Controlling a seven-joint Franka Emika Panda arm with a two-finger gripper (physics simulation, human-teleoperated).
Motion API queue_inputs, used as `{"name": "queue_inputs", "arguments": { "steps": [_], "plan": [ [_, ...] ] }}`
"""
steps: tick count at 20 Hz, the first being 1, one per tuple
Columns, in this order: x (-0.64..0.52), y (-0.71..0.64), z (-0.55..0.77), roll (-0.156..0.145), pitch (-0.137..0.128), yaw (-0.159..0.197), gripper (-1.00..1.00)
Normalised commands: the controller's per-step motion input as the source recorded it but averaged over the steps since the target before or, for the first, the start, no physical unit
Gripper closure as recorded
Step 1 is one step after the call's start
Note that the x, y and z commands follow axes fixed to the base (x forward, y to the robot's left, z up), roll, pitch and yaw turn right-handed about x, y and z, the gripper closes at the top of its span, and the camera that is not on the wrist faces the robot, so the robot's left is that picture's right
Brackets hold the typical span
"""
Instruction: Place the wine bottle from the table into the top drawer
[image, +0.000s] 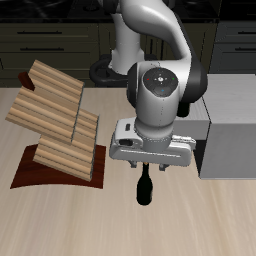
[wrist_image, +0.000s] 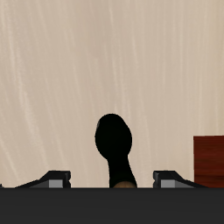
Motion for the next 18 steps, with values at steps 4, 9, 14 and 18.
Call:
{"name": "queue_inputs", "arguments": {
  "steps": [4, 9, 14, 18],
  "plan": [
    [0.07, -0.05, 0.11, 0.008, -0.008, -0.017, 1.0],
    [-0.02, 0.03, 0.01, 0.003, -0.002, -0.02, 1.0],
    [0.01, 0.04, -0.06, 0.004, 0.007, 0.004, 1.0],
    [-0.02, 0.0, 0.14, 0.004, 0.003, -0.022, 1.0]
  ]
}}
